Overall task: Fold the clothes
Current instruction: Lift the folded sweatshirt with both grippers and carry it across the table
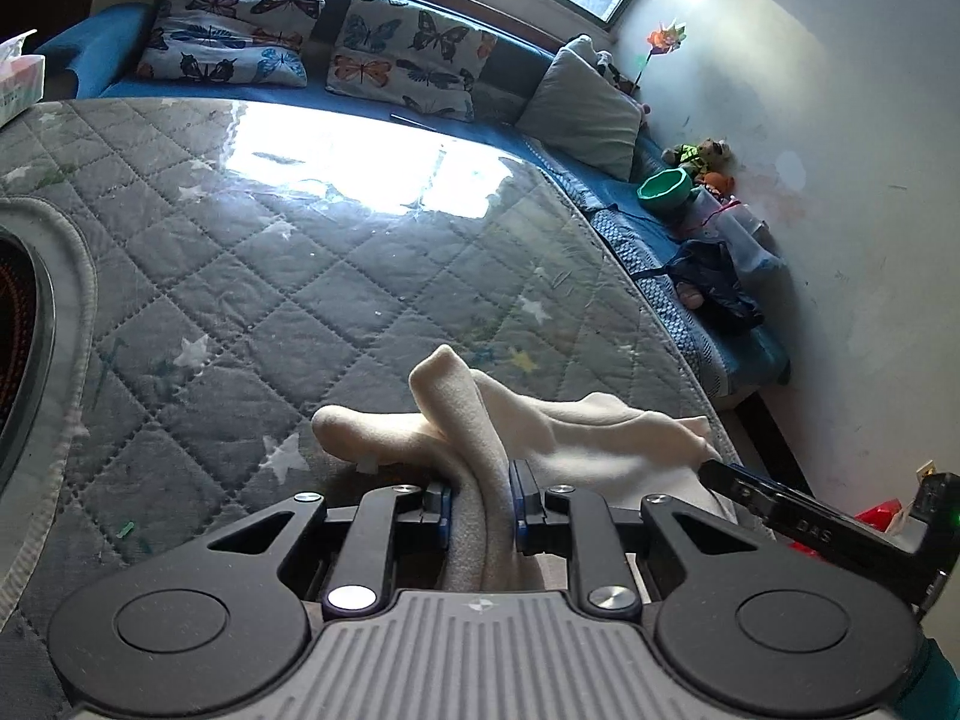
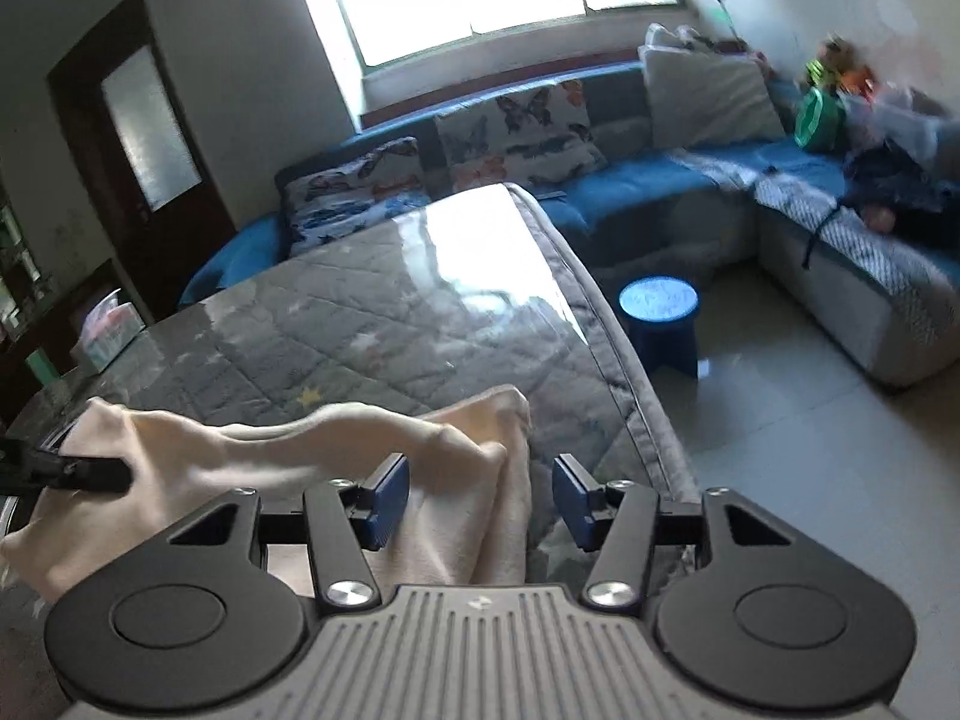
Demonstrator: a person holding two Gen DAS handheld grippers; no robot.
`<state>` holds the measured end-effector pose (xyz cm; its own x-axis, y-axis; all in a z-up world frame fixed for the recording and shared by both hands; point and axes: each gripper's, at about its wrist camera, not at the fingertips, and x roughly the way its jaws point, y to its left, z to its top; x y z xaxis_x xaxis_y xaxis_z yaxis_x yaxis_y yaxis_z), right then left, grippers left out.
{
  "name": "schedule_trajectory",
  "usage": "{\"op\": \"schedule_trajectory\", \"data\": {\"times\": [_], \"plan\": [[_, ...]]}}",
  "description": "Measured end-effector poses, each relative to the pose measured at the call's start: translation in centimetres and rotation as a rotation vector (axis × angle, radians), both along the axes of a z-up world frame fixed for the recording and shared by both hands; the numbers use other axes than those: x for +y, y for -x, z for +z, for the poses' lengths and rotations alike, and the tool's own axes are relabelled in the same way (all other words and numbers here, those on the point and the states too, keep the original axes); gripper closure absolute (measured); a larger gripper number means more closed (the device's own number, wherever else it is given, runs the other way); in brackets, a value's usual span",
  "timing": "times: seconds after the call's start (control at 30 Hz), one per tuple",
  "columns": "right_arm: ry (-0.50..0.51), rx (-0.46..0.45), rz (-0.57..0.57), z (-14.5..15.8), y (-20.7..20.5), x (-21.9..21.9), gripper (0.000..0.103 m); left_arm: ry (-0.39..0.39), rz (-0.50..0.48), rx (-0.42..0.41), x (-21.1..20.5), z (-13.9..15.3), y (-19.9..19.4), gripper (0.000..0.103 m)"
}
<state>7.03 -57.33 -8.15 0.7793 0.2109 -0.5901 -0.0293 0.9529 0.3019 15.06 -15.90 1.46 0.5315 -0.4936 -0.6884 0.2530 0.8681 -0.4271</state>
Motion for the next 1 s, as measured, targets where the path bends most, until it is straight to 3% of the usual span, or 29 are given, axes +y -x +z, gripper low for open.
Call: {"op": "schedule_trajectory", "data": {"times": [0.07, 0.1, 0.13, 0.2, 0.47, 0.63, 0.8, 1.0], "plan": [[-0.023, -0.004, -0.002, -0.4, 0.0, -0.1, 0.061, 0.0, -0.001, 0.002, 0.0, 0.0, 0.0, 0.083], [-0.027, -0.005, 0.001, -0.4, 0.1, 0.0, 0.08, -0.002, -0.002, 0.001, -0.1, 0.0, 0.0, 0.083], [-0.03, -0.005, 0.005, -0.4, 0.3, 0.1, 0.089, -0.004, -0.005, -0.002, -0.2, 0.1, 0.0, 0.083], [-0.025, -0.021, 0.004, 0.1, 0.8, 0.2, 0.094, -0.001, -0.013, -0.01, -0.5, 0.5, 0.1, 0.083], [0.081, -0.173, -0.009, 5.4, 4.2, 0.8, 0.095, 0.037, -0.057, -0.032, -2.2, 1.8, 0.4, 0.084], [0.139, -0.219, -0.034, 7.9, 5.8, 0.4, 0.095, 0.069, -0.101, -0.033, -3.8, 2.4, 0.6, 0.085], [0.171, -0.209, -0.083, 8.4, 5.6, -0.9, 0.095, 0.079, -0.13, -0.043, -5.1, 2.6, 0.1, 0.085], [0.172, -0.152, -0.11, 6.5, 4.1, -1.9, 0.095, 0.062, -0.14, -0.013, -6.0, 1.5, -0.8, 0.084]]}}
